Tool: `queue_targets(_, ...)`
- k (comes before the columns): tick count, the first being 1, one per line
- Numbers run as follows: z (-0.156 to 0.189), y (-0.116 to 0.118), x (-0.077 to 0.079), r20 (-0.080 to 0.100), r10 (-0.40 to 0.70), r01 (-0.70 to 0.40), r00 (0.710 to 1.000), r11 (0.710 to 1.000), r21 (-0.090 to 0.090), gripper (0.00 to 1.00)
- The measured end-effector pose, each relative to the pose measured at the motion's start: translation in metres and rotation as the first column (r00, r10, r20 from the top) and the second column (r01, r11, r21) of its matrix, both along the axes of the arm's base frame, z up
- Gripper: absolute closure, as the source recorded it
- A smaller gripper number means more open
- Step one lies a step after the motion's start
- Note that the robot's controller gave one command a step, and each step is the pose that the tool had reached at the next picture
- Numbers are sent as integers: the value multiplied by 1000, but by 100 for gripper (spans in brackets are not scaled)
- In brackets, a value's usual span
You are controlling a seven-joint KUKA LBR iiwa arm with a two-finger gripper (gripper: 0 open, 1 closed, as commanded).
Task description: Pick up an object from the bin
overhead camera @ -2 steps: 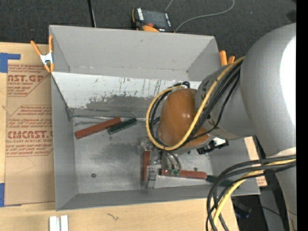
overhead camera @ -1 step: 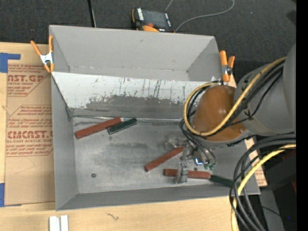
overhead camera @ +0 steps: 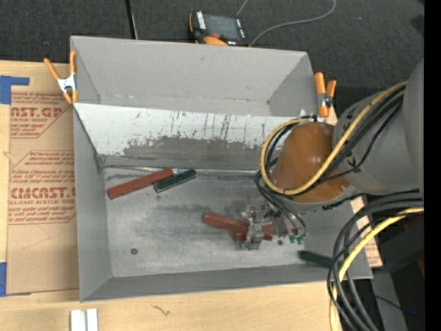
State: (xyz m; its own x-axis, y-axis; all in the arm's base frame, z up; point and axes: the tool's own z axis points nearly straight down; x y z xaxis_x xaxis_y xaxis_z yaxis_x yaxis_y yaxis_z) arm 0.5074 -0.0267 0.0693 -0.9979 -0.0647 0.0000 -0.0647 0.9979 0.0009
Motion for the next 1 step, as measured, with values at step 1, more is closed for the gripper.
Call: queue_targets(1, 166, 21, 0, 9, 11, -11, 1000, 1000, -1, 100)
